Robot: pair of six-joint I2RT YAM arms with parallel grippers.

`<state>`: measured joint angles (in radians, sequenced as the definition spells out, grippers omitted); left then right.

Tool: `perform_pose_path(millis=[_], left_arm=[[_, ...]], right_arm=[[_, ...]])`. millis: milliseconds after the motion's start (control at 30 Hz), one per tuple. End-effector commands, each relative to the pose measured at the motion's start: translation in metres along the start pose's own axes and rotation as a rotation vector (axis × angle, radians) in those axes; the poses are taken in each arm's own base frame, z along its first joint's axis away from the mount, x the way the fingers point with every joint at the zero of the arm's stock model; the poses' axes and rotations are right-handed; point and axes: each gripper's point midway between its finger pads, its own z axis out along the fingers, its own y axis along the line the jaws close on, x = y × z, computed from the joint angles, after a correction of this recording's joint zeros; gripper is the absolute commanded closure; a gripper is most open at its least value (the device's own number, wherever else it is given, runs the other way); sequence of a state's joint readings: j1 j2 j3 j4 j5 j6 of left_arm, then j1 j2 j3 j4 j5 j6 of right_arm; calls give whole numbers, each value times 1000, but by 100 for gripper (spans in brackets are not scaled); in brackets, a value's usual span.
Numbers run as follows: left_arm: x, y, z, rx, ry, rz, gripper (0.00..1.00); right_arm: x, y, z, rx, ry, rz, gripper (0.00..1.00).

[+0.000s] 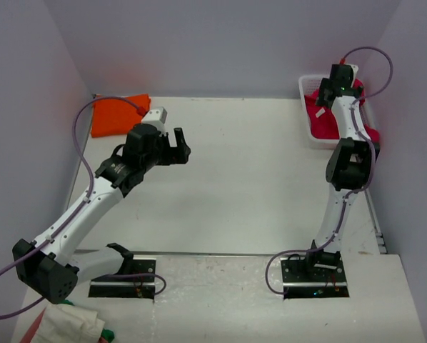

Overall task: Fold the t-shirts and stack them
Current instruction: Grab crumpled tshirt from bin with the right arm

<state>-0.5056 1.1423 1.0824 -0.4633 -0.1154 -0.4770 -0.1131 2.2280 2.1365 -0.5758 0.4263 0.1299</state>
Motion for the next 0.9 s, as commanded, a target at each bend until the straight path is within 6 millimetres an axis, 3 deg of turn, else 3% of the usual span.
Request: perform_pose_path(millis=[0,133,300,533,700,733,867], left_arm=[[-10,-6,-3,30,-37,42,0],[-6,-3,-2,15,-14,56,0],[-8,-3,-5,18,-14,66,0],[-13,0,-5,-5,-16,86,0],[-10,-2,-3,5,-3,86,0],[-9,-2,-4,4,-2,88,0],[-7,0,-1,-5,6,89,0]], right_arm=[[6,-26,25,24,16,-37,1],[25,-45,57,62,57,-78,3],[27,-55,72,40,55,-111,6],[50,-55,75,41,105,-141,6],[86,-50,83,27,192,-151,7],[101,-49,84,21,221,-155,7],[104,-43,80,-18,208,-126,7]])
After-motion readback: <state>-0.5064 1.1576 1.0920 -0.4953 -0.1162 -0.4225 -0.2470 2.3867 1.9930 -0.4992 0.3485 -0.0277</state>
